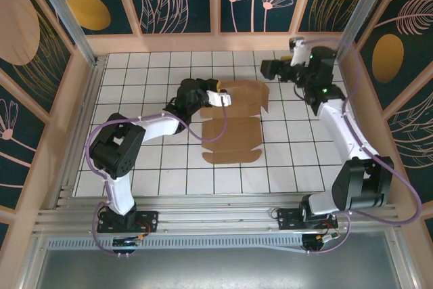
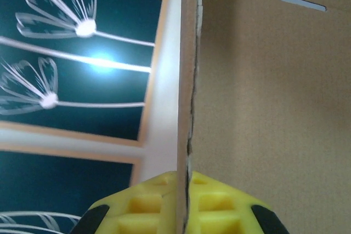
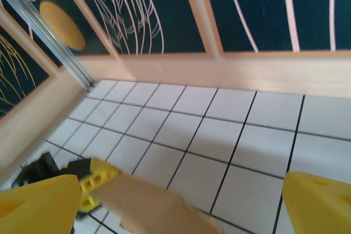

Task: Fold the paper box

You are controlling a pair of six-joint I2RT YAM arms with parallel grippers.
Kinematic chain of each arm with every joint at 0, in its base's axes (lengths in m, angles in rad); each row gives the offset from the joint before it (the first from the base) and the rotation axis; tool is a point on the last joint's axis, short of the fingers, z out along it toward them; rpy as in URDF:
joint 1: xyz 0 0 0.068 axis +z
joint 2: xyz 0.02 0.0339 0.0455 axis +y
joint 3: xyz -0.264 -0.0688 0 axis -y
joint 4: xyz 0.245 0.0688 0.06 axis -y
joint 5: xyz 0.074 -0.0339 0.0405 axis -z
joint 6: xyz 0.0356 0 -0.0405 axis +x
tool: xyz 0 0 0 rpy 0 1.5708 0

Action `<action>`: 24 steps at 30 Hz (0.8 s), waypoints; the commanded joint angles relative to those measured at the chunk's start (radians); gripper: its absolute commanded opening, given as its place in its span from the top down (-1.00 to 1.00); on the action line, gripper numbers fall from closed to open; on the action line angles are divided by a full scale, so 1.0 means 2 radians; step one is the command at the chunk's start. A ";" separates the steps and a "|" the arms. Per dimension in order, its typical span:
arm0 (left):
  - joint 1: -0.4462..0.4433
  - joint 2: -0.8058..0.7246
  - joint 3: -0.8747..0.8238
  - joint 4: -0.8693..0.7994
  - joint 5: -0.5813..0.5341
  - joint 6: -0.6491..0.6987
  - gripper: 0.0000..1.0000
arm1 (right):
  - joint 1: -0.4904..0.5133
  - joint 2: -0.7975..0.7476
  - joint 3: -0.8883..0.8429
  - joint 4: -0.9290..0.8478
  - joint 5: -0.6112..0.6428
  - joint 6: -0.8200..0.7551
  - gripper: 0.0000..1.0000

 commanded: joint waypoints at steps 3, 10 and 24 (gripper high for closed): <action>-0.008 0.006 -0.002 0.084 -0.011 0.109 1.00 | 0.016 0.089 0.080 -0.135 -0.063 0.000 -0.90; -0.011 0.021 -0.004 0.113 -0.002 0.151 1.00 | 0.066 0.187 0.158 -0.205 -0.078 -0.077 -0.85; -0.019 0.038 0.001 0.107 0.010 0.136 0.68 | 0.072 0.290 0.225 -0.227 -0.115 -0.094 -0.52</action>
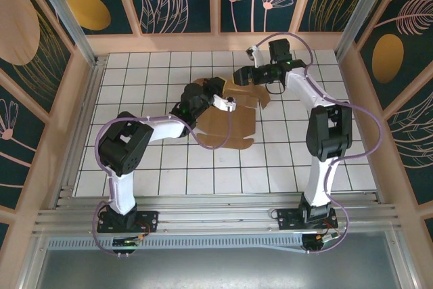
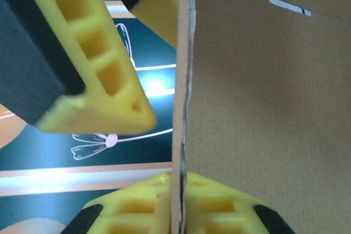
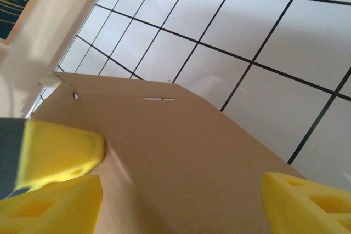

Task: Fold the paper box

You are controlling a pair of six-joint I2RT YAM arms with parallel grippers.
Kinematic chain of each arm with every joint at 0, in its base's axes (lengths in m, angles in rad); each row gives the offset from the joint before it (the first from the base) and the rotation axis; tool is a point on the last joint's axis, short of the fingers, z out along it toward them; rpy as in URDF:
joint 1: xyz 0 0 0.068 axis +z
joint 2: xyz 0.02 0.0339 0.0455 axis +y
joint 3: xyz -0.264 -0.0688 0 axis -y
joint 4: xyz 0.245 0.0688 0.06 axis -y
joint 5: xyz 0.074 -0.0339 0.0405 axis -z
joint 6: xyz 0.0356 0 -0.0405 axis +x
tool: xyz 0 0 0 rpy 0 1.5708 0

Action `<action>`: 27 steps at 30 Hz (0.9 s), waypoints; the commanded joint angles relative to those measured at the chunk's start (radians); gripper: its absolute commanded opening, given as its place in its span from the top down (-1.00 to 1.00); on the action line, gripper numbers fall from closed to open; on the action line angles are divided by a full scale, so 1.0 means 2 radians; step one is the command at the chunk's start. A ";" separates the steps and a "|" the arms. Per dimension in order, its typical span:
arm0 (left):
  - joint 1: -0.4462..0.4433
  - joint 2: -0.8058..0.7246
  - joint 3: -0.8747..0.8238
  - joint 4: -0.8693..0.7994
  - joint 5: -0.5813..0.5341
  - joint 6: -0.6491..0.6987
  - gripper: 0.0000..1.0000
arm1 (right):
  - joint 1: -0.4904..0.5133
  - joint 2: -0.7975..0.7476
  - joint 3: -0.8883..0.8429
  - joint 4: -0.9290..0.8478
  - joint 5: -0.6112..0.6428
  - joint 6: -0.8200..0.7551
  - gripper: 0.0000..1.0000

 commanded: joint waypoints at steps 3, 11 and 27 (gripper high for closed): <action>-0.001 0.009 -0.002 0.030 0.020 -0.020 0.64 | 0.001 0.032 0.025 -0.026 -0.017 -0.002 -0.50; -0.003 -0.017 -0.018 0.021 0.016 -0.083 -0.18 | 0.000 0.045 0.037 -0.030 -0.005 0.007 -0.45; 0.000 -0.168 0.177 -0.446 -0.119 -0.917 -0.92 | -0.025 0.099 0.119 -0.054 -0.031 0.013 -0.40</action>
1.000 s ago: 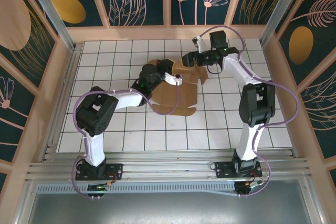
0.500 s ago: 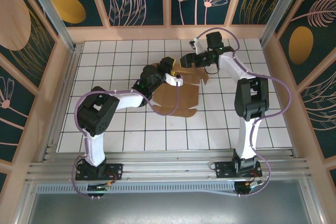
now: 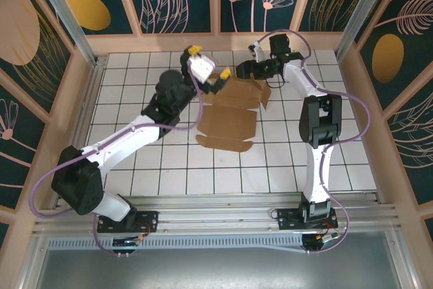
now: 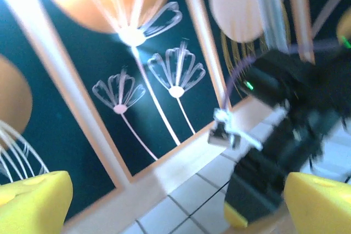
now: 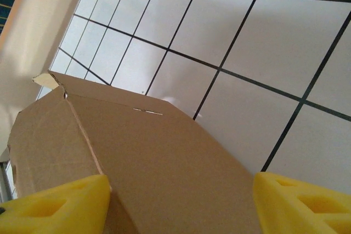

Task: Fold the paper box

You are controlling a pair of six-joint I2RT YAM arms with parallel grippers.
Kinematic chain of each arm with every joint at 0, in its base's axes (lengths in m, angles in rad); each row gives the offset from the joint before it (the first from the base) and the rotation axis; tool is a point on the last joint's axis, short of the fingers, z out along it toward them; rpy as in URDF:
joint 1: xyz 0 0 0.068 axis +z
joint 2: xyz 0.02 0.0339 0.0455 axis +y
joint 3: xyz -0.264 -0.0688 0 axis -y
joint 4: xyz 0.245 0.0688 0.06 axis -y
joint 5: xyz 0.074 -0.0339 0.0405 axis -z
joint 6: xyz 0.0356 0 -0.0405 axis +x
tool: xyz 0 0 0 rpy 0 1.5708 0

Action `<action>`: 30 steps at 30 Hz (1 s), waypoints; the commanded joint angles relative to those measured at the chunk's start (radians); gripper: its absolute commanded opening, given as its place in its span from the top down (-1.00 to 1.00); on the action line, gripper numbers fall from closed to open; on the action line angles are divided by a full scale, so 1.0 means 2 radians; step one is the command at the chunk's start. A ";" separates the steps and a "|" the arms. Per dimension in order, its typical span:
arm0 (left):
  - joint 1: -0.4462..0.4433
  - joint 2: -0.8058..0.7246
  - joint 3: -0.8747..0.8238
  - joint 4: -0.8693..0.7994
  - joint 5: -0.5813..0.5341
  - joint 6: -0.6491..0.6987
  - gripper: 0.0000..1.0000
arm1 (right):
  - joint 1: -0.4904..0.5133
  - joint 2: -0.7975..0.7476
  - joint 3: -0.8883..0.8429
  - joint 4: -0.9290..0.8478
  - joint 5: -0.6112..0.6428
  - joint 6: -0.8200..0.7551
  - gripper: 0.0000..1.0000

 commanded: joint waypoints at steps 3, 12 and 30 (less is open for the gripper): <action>0.048 0.088 0.181 -0.326 -0.011 -0.350 -0.83 | -0.002 -0.011 -0.007 0.016 -0.027 0.025 -0.40; 0.085 0.178 0.239 -0.390 0.078 -0.418 -0.60 | -0.003 -0.025 -0.026 0.027 -0.015 0.018 -0.40; 0.085 0.210 0.253 -0.394 0.061 -0.444 -0.60 | -0.009 -0.017 -0.060 0.077 0.000 0.037 -0.42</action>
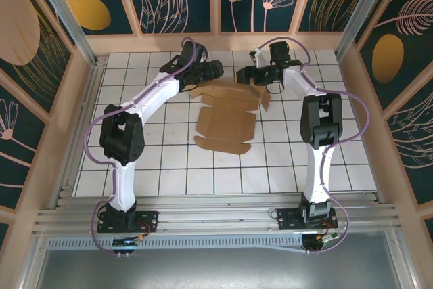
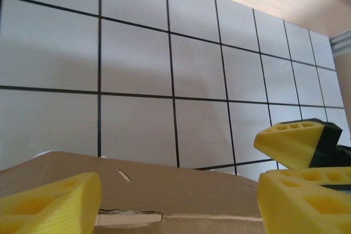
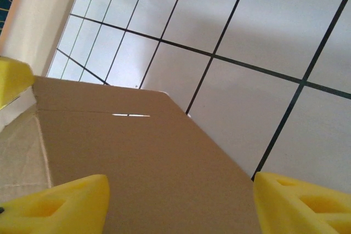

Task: Fold the paper box

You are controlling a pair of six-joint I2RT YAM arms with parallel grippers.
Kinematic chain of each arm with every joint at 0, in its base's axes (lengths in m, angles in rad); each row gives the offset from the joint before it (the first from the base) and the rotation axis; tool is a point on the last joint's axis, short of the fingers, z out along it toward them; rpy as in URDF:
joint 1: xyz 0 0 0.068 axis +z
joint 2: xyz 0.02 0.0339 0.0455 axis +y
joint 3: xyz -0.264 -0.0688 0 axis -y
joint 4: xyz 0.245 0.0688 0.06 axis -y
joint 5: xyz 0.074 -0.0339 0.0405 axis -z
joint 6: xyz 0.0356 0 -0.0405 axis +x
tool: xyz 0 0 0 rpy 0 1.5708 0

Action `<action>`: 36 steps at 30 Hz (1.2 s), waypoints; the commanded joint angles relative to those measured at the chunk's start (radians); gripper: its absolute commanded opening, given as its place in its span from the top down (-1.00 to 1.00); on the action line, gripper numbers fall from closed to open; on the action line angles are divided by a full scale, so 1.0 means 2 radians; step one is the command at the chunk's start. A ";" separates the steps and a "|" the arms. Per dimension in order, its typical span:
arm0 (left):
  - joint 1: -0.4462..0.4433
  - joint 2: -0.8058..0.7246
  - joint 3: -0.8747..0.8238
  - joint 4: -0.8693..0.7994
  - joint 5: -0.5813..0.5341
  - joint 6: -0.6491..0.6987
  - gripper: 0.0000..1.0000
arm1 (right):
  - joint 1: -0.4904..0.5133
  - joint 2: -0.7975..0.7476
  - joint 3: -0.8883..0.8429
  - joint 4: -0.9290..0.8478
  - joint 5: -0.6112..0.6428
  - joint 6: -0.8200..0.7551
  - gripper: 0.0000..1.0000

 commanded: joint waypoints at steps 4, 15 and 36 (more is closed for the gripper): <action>0.001 -0.114 -0.099 0.073 -0.001 0.009 -0.65 | -0.009 -0.014 0.011 0.035 -0.012 0.028 -0.43; 0.001 -0.044 -0.062 0.038 0.001 0.015 -0.33 | -0.009 -0.007 0.018 0.028 -0.138 0.015 -0.88; 0.002 -0.022 -0.089 0.085 0.060 -0.025 0.01 | 0.030 0.091 0.154 -0.151 -0.030 -0.104 -0.75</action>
